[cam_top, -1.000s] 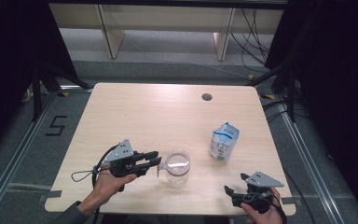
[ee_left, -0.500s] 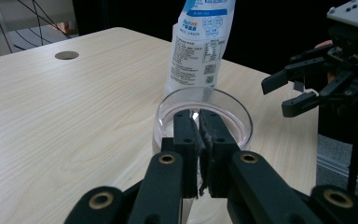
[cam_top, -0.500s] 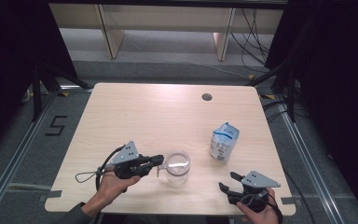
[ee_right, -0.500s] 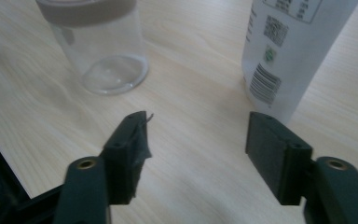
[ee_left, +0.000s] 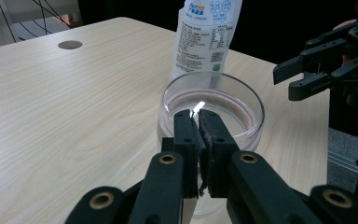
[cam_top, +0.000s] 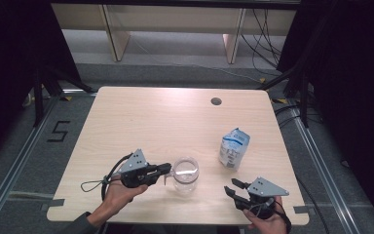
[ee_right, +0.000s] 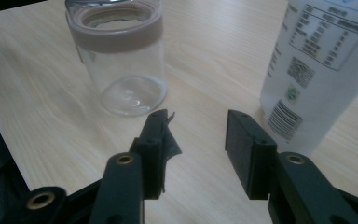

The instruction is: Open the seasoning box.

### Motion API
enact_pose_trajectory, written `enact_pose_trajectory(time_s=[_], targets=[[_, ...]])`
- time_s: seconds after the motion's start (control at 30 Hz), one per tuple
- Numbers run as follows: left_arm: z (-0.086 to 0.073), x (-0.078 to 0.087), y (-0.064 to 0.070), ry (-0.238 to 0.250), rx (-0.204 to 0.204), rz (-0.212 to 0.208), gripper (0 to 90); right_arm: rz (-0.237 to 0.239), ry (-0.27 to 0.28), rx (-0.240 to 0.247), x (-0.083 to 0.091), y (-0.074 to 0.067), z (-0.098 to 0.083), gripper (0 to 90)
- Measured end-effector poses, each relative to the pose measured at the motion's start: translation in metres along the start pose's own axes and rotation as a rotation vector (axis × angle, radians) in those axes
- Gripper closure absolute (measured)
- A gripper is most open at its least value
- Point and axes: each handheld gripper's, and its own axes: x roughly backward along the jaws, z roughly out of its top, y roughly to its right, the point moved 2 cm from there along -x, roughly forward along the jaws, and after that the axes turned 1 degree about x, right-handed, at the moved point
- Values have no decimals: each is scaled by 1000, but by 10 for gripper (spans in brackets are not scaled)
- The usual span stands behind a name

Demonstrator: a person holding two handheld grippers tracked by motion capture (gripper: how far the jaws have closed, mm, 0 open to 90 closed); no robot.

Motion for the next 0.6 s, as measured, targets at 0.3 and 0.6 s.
enact_pose_trajectory(time_s=[0.3,0.6], targets=[[-3,-1,0,7,-2,3,864,18,21,63,-14,-9,15,697],[-4,-1,1,13,-5,2,864,41,41,101,-26,-10,23,766]])
